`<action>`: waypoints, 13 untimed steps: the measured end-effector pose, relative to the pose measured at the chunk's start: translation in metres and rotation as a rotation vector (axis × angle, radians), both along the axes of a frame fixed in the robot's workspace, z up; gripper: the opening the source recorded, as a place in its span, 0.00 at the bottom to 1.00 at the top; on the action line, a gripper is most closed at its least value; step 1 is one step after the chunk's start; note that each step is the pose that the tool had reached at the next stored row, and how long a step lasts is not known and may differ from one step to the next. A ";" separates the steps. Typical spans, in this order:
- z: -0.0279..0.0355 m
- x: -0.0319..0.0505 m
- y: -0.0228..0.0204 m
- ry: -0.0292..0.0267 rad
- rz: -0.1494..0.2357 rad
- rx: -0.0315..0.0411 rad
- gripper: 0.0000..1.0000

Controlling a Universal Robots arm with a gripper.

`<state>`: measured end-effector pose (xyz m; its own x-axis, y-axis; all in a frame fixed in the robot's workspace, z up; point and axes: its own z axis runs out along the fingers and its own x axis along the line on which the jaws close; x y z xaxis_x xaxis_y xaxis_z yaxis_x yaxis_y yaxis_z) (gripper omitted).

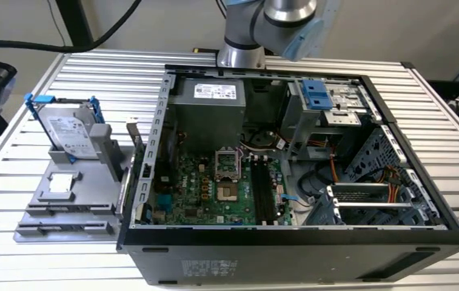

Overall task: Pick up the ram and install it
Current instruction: 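Reach for the ram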

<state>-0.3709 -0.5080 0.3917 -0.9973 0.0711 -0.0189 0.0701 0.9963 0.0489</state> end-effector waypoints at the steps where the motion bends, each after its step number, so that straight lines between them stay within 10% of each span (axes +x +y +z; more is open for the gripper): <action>1: 0.0000 0.0000 -0.0026 0.0001 0.000 0.0000 0.00; 7: -0.0001 0.0021 -0.0168 0.0025 0.001 0.0000 0.00; 13: -0.0001 0.0055 -0.0206 0.0026 0.028 -0.0001 0.00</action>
<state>-0.3654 -0.5286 0.3916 -0.9989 0.0432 -0.0164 0.0424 0.9979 0.0487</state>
